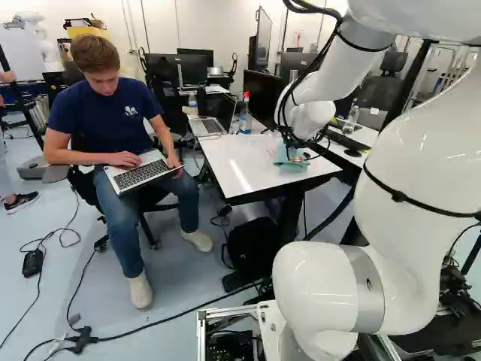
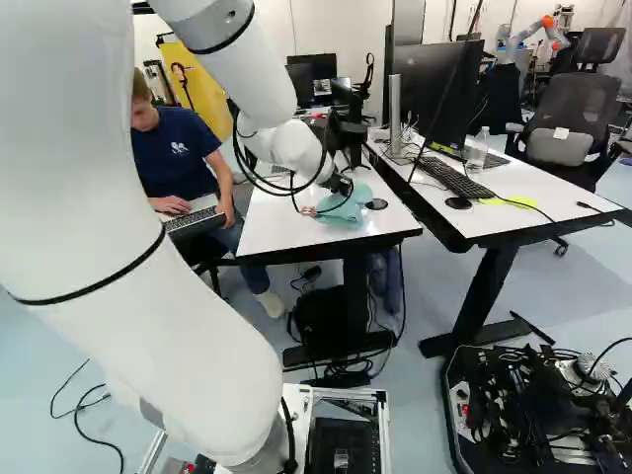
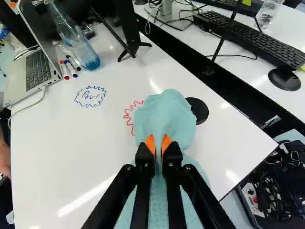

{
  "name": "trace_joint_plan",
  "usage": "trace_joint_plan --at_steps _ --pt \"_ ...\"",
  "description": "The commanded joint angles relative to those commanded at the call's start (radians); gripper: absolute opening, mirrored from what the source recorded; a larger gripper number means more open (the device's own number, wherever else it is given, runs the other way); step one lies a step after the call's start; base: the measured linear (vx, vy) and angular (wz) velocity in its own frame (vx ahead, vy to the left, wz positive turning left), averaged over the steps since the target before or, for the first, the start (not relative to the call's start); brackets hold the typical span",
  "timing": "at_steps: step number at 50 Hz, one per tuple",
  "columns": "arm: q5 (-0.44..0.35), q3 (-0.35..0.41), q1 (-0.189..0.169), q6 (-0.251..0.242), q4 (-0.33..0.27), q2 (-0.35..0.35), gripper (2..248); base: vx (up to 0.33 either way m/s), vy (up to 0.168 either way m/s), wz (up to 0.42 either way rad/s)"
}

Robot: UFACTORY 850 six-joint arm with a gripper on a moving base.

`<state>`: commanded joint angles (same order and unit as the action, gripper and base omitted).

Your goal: Clean the table with the green towel

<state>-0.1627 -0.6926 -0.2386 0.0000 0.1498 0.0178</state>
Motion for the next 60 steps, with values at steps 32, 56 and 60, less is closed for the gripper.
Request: trace_joint_plan --at_steps 32,56,60 --pt "0.0 -0.01 0.0 0.0 0.0 0.064 36 0.0 0.0 0.0" --pt "0.028 -0.01 0.0 0.0 0.0 0.064 36 0.0 0.0 0.0" --pt "0.039 -0.01 0.0 0.0 0.0 0.064 36 0.0 0.0 0.0"
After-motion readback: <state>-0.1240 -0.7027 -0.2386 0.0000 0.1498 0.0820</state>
